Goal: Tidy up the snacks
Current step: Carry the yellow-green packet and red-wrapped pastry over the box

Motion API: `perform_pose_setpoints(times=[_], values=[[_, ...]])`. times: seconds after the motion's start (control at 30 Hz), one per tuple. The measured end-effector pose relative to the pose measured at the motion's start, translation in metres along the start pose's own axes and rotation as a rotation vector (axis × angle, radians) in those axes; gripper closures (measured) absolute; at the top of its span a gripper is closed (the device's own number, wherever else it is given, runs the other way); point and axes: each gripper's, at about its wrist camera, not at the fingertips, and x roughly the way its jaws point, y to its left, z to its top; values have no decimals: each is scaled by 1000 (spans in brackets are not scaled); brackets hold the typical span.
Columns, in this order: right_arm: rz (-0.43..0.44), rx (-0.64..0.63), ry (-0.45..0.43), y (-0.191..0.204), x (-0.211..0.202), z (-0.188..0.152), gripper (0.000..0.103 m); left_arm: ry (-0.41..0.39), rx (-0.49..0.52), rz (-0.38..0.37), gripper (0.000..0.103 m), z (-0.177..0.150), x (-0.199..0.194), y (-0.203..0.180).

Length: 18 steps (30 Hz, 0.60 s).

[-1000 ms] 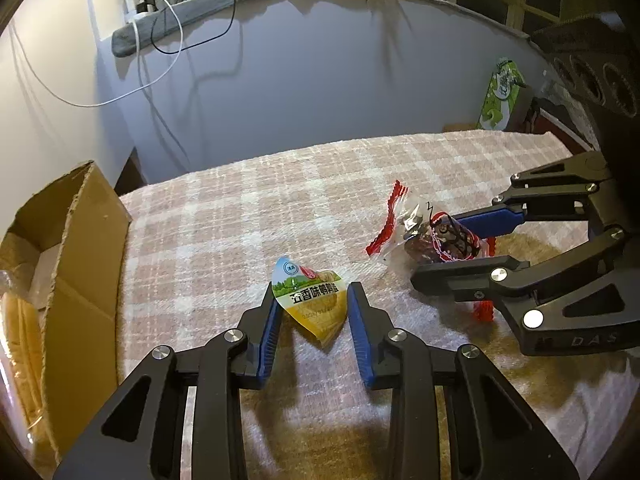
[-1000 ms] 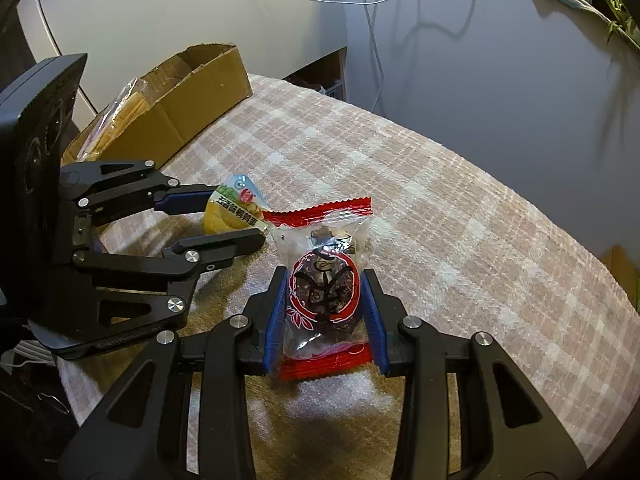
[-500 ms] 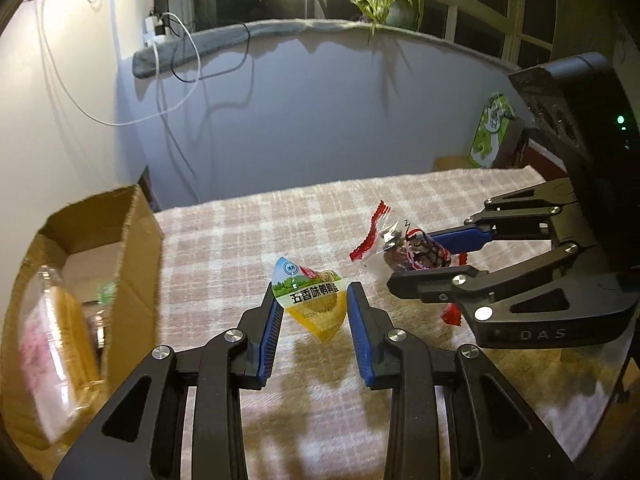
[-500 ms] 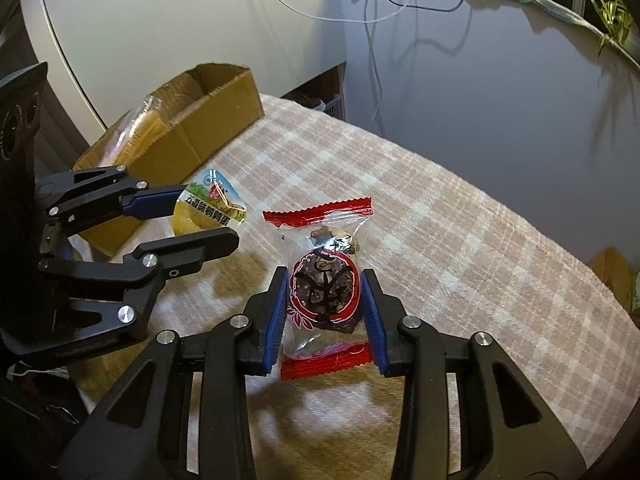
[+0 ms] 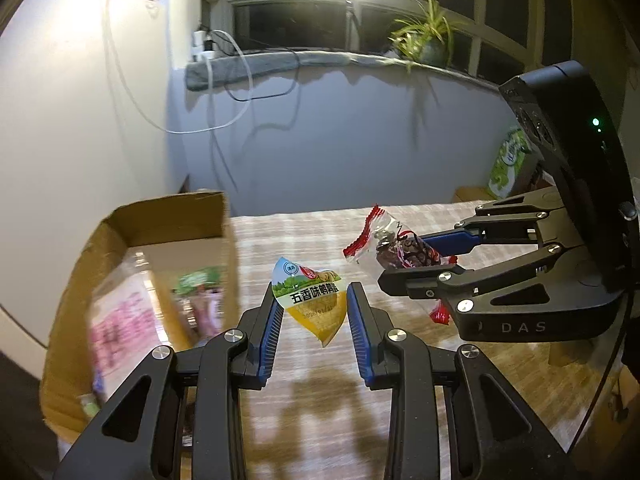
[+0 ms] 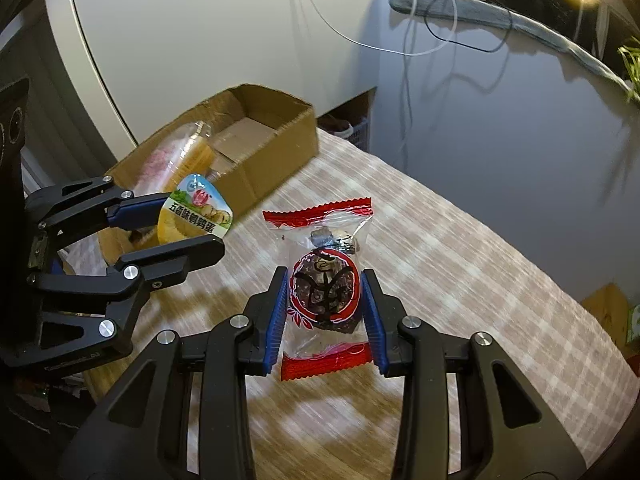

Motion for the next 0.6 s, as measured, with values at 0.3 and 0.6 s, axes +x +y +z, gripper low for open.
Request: perform_pose_setpoints(times=[0.3, 0.6], values=[[13, -26, -12, 27, 14, 27, 66, -29, -59, 38, 72, -5, -17, 38], [22, -53, -27, 56, 34, 63, 66, -52, -126, 95, 72, -12, -30, 79]])
